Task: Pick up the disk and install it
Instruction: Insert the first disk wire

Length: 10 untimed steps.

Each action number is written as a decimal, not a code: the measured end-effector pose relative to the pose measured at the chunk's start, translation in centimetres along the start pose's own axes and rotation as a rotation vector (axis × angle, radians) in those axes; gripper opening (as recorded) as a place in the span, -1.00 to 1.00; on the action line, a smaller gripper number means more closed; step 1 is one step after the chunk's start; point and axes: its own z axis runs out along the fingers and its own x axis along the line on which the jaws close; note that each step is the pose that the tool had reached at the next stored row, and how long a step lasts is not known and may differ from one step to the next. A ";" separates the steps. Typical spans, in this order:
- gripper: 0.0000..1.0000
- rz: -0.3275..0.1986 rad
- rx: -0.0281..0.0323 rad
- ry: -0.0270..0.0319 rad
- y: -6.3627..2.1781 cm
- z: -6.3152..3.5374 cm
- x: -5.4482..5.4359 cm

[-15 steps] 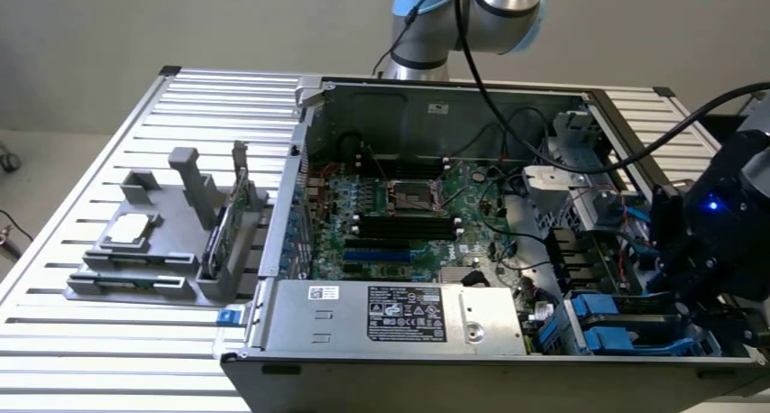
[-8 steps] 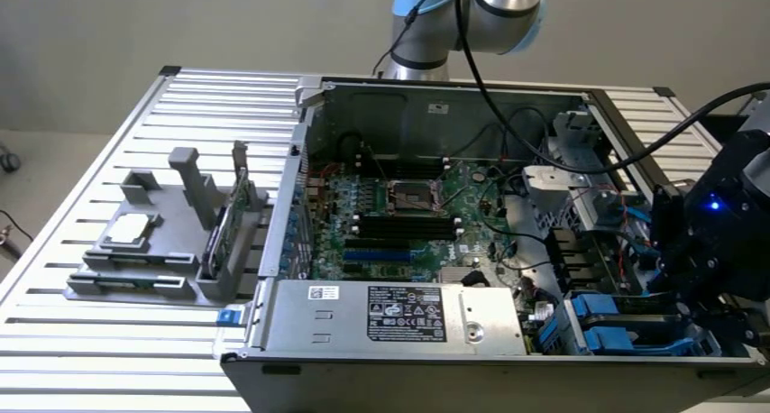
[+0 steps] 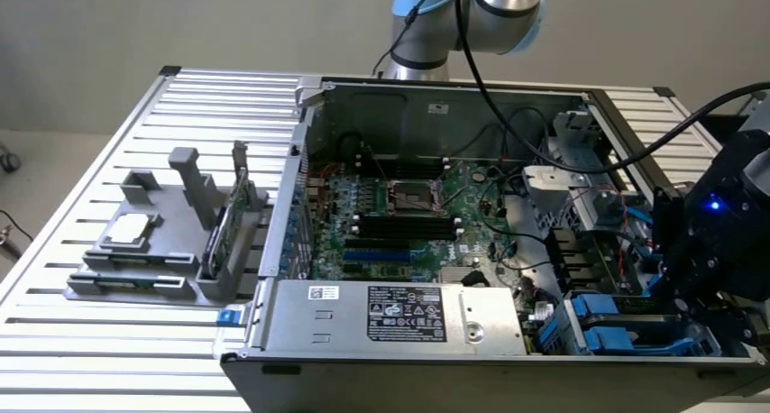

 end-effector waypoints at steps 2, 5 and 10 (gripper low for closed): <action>-0.67 0.000 0.0001 -0.0003 -0.07 -0.14 0.0; -0.67 0.000 0.0001 -0.0002 -0.27 -0.39 0.1; -0.67 0.000 0.0018 -0.0001 -0.80 -0.53 0.1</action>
